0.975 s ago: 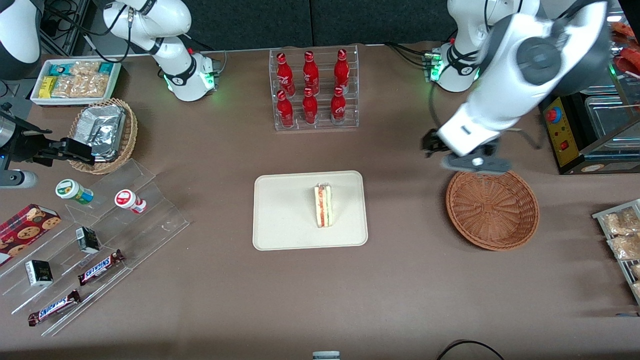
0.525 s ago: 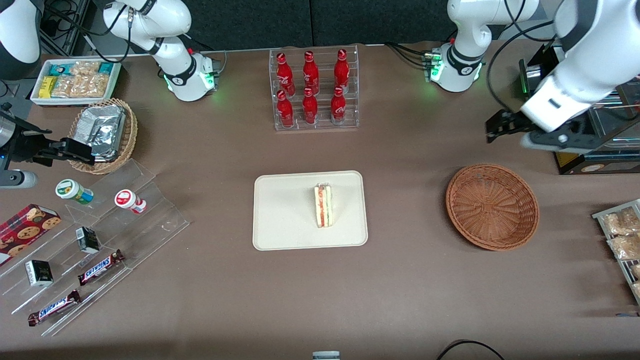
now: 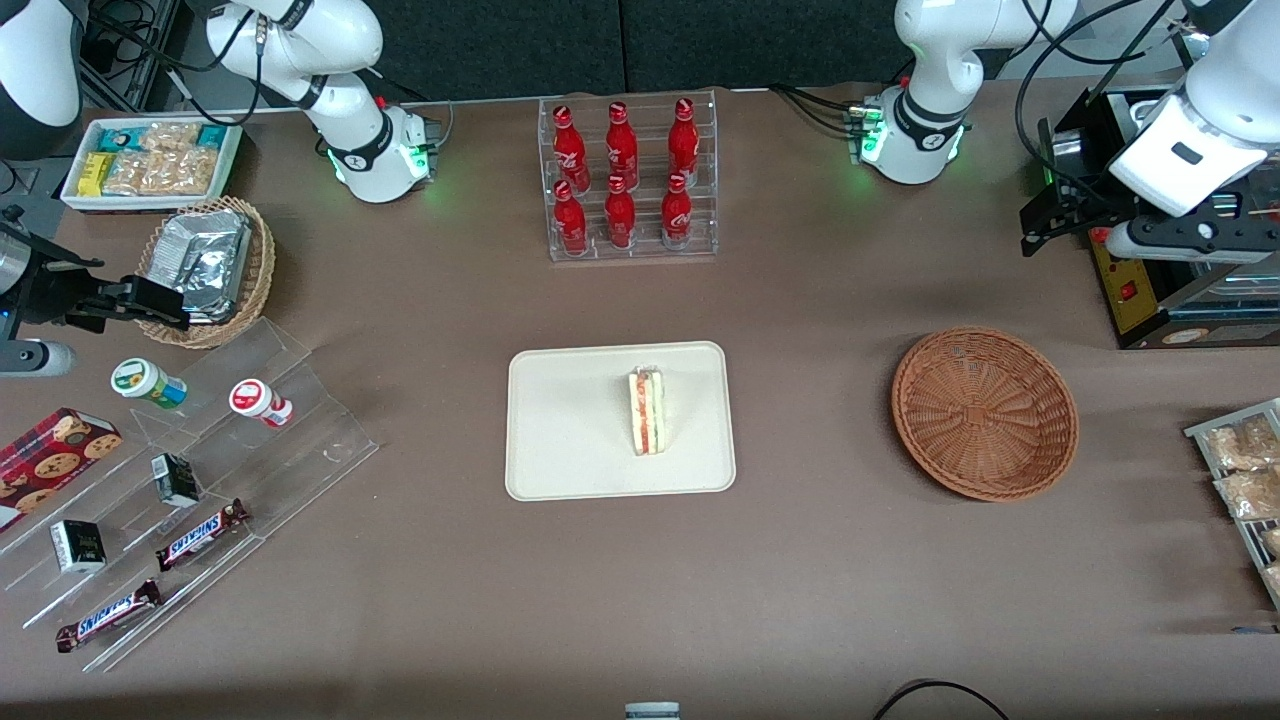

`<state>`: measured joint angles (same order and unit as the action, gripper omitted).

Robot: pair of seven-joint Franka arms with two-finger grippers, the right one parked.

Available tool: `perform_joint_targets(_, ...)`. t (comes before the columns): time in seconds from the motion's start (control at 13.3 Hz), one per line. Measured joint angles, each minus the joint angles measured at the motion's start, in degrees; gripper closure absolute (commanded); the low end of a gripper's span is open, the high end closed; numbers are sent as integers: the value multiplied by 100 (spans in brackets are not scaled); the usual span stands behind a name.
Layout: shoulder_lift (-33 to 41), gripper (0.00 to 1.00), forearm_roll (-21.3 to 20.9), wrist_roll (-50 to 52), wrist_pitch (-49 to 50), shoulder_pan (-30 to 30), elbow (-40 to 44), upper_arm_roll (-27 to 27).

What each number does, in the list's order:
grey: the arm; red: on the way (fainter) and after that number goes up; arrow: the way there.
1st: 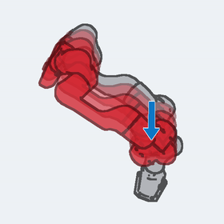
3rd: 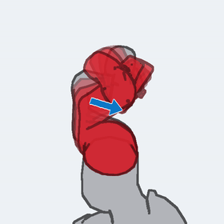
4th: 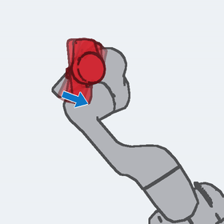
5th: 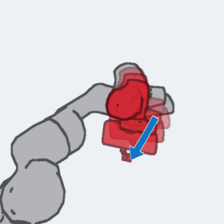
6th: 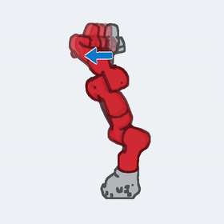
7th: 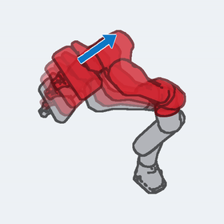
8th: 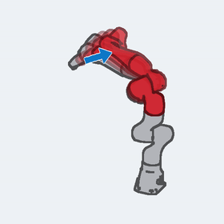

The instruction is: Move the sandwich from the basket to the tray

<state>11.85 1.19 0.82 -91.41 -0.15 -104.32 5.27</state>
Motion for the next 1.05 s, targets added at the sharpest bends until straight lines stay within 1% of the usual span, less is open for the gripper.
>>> perform_joint_targets(0.07, -26, 0, -150, 6, 335, 10, 227, -7)
perform_joint_targets(0.22, -101, 0, -208, 9, 721, 68, 620, -47)
perform_joint_targets(0.45, -321, 0, -208, 10, 741, 71, 723, -45)
perform_joint_targets(0.67, -516, 0, -208, 10, 524, 71, 662, -35)
perform_joint_targets(1.05, -516, 0, -208, 18, 501, 71, 632, -34)
